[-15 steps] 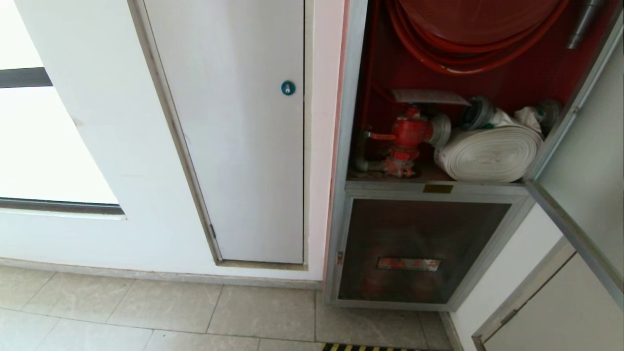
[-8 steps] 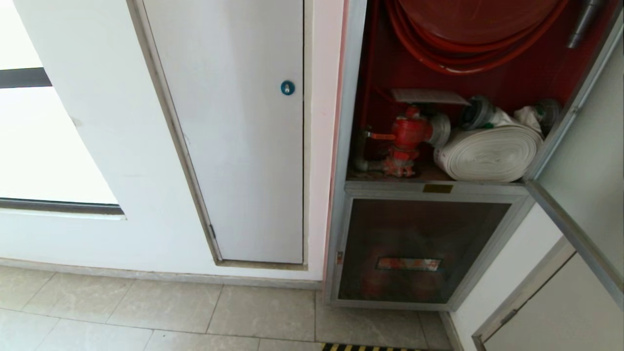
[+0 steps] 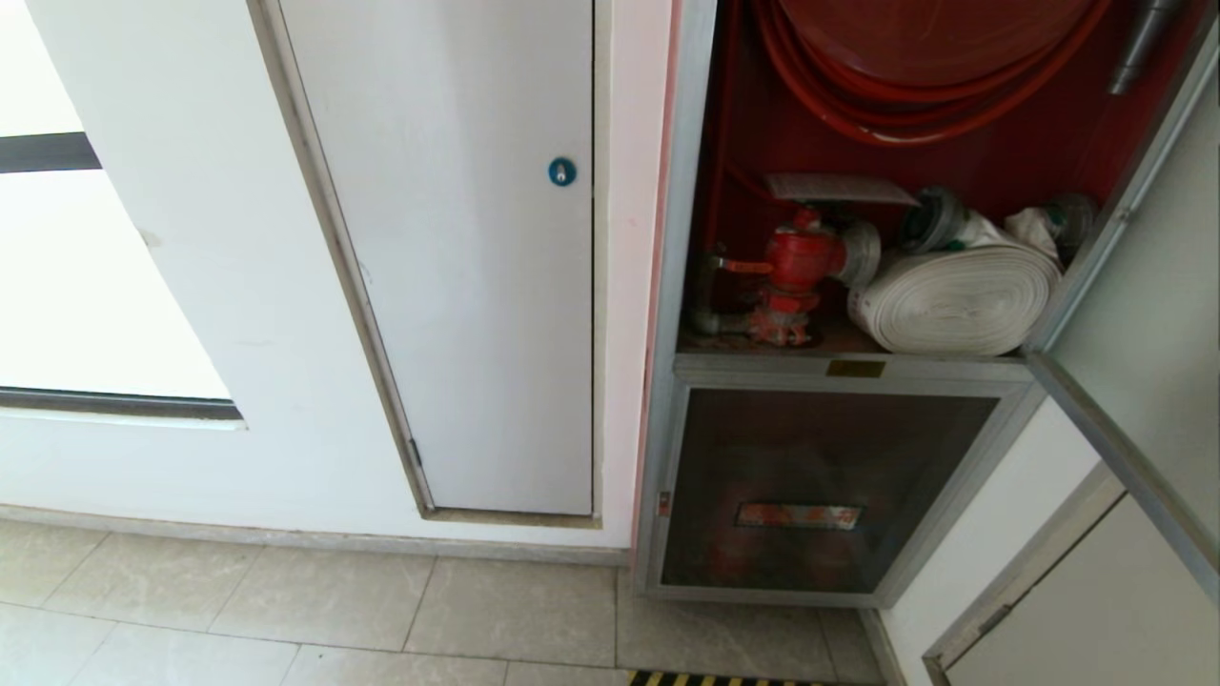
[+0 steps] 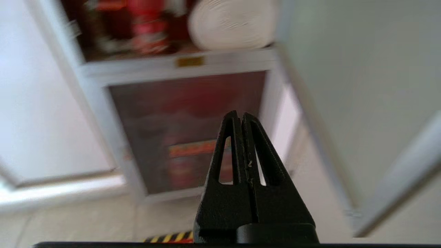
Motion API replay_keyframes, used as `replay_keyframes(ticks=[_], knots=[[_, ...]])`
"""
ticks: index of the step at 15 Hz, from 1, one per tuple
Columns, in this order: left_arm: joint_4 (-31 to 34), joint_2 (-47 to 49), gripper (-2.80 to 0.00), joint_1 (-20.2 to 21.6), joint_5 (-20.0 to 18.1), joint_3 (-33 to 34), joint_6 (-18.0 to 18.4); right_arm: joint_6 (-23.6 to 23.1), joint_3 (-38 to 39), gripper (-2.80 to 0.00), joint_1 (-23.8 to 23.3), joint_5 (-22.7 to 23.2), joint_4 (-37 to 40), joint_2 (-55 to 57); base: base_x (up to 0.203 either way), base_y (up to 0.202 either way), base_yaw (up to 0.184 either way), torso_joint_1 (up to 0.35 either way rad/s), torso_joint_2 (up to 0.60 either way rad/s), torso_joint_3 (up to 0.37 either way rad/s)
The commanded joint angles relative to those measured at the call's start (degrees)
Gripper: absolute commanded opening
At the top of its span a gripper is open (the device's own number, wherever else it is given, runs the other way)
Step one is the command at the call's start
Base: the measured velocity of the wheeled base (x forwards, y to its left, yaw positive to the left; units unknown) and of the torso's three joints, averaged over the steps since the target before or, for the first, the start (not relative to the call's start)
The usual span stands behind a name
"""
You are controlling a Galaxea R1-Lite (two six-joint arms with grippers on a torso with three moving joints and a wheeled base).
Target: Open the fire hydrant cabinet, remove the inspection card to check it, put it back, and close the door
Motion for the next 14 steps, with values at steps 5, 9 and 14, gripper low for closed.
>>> replay_keyframes(ticks=[5,9,14], knots=[[-0.03,0.08,-2.8,0.01,0.05,1.14,-0.04,-8.14,-4.13,-2.8,-0.5,-16.05,-17.47,11.16,0.0,0.0,0.0,0.0,0.0,0.0],[-0.03,0.08,-2.8,0.01,0.05,1.14,-0.04,-13.22,-5.21,-2.8,-0.84,-22.61,-30.6,17.12,0.0,0.0,0.0,0.0,0.0,0.0],[-0.03,0.06,-2.8,0.01,0.05,1.14,-0.03,-12.97,-10.91,-2.8,-5.01,-26.87,-23.76,19.82,0.0,0.0,0.0,0.0,0.0,0.0]])
